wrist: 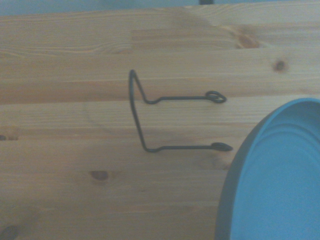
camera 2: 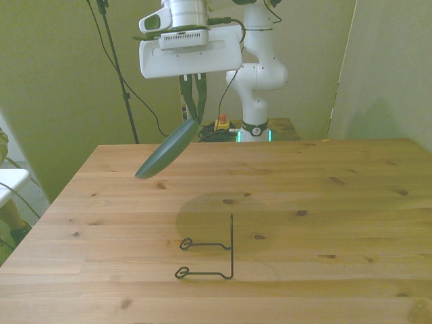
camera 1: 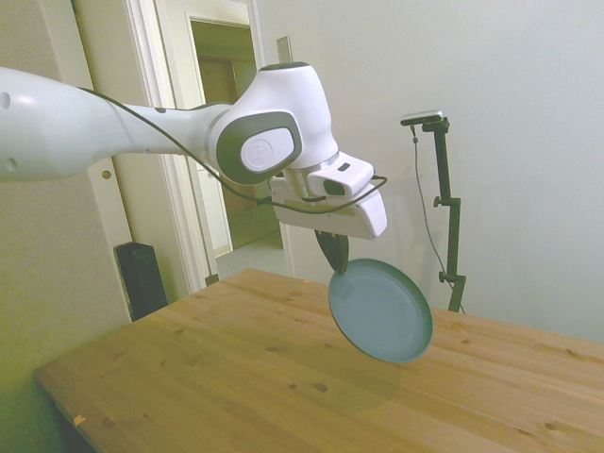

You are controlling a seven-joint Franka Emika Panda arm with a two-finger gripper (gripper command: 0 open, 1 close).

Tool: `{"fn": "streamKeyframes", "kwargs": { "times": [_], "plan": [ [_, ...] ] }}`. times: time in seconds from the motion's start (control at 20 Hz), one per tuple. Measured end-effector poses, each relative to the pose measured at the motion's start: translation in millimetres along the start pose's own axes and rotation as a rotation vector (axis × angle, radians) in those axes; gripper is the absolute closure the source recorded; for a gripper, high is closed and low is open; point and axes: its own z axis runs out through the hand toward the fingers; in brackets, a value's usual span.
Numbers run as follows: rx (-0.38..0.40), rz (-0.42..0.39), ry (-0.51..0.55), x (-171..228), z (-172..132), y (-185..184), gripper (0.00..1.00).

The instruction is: Load the plate

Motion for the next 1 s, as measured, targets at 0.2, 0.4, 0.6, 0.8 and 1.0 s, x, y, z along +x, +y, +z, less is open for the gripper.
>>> {"fn": "streamKeyframes", "kwargs": {
  "times": [0.2,0.4,0.6,0.8,1.0],
  "plan": [
    [0.068,-0.083,-0.058,8.0,2.6,-10.3,1.0],
    [0.139,-0.118,-0.071,15.7,-6.7,-5.9,1.0],
    [0.133,-0.122,-0.092,21.2,-1.4,-7.9,1.0],
    [0.149,-0.132,-0.162,21.7,5.7,-9.7,1.0],
    [0.21,-0.163,-0.205,41.1,12.5,0.8,1.0]
  ]
}}
